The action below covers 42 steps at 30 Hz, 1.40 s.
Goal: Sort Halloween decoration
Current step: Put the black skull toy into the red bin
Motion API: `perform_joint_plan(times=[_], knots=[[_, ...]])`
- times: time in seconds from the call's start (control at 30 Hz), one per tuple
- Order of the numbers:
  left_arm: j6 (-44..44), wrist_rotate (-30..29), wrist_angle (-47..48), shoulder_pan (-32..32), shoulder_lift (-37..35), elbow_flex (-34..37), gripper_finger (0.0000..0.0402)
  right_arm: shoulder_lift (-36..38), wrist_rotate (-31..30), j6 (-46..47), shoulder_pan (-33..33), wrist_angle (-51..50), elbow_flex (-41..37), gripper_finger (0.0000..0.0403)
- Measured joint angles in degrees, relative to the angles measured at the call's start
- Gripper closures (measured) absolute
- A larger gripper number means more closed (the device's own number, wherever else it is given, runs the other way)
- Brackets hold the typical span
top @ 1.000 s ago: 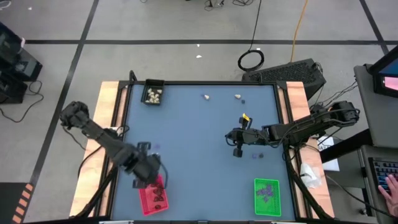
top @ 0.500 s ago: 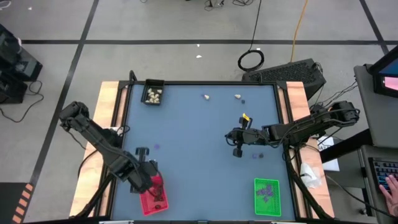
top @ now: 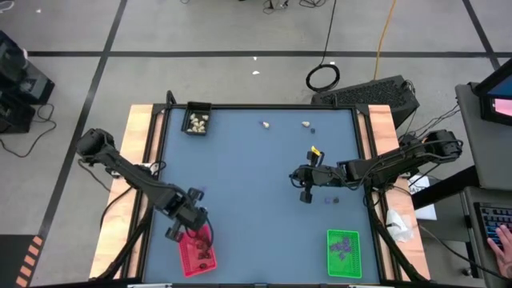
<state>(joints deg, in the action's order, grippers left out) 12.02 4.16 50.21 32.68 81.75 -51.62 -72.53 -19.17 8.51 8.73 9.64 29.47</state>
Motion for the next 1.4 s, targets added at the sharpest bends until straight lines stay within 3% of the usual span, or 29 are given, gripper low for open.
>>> perform_joint_plan(times=[0.23,0.5,0.77,0.97,1.4], knots=[[0.96,-2.08,-5.44,0.47,-1.93,3.86,0.0401,-0.01,0.0,-0.22,0.0,0.13,0.0,0.0403],[-6.57,-4.86,-9.82,1.29,-0.86,6.3,0.0397,-0.01,0.01,0.2,0.0,0.41,0.0,0.0403],[-7.09,-3.02,-10.95,1.68,-0.86,6.28,0.0304,0.0,-0.01,0.22,0.0,0.42,0.0,0.0403],[-13.4,-2.75,-13.32,3.55,0.33,6.26,0.024,0.0,-0.01,1.05,0.0,0.42,0.0,0.0403],[-16.88,-3.84,-17.34,3.75,7.18,6.26,0.0228,0.0,-0.01,1.07,0.0,0.42,0.0,0.0403]])
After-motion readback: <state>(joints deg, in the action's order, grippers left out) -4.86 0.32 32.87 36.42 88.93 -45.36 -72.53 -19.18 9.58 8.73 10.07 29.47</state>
